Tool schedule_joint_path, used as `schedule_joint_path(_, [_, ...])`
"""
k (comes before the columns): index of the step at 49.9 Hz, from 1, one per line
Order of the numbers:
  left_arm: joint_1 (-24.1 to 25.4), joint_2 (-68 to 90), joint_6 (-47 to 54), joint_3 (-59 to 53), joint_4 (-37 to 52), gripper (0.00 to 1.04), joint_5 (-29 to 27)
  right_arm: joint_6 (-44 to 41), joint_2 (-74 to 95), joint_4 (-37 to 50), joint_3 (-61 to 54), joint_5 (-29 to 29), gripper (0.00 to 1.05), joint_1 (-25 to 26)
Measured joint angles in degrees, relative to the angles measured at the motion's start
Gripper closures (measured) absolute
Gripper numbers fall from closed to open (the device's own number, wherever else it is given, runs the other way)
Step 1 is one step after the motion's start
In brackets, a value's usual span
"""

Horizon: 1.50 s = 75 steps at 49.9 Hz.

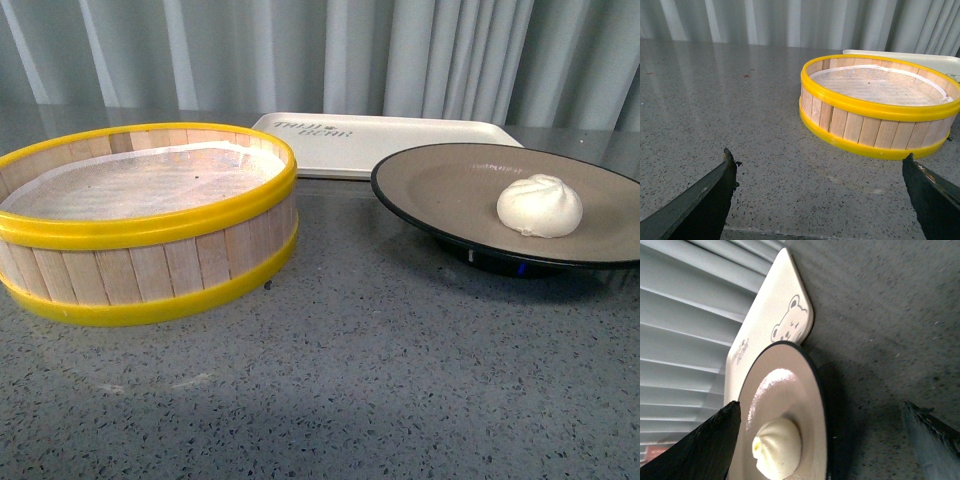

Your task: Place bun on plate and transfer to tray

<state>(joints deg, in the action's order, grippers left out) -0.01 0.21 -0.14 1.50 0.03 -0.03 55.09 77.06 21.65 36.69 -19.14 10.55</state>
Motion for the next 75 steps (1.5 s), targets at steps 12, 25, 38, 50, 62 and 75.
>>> schedule_joint_path(12, [0.0,0.0,0.0,0.0,0.0,0.07,0.0,7.17,3.54,3.41,-0.07,-2.64,0.08,-4.33])
schedule_joint_path(25, [0.0,0.0,0.0,0.0,0.0,0.07,0.0,9.84,5.57,5.46,-0.61,-3.54,0.08,-5.38])
schedule_joint_path(38, [0.0,0.02,0.0,0.0,0.0,0.07,0.0,11.39,5.79,6.38,-2.01,-3.67,0.4,-5.49])
schedule_joint_path(50, [0.0,0.0,0.0,0.0,0.0,0.07,0.0,12.46,5.88,7.32,-2.27,-3.82,0.86,-5.6])
schedule_joint_path(62, [0.0,0.0,0.0,0.0,0.0,0.07,0.0,13.11,5.77,7.82,-2.4,-4.17,1.02,-5.44])
schedule_joint_path(75, [0.0,0.0,0.0,0.0,0.0,0.07,0.0,12.79,3.1,9.31,-4.2,-3.26,1.02,-5.79])
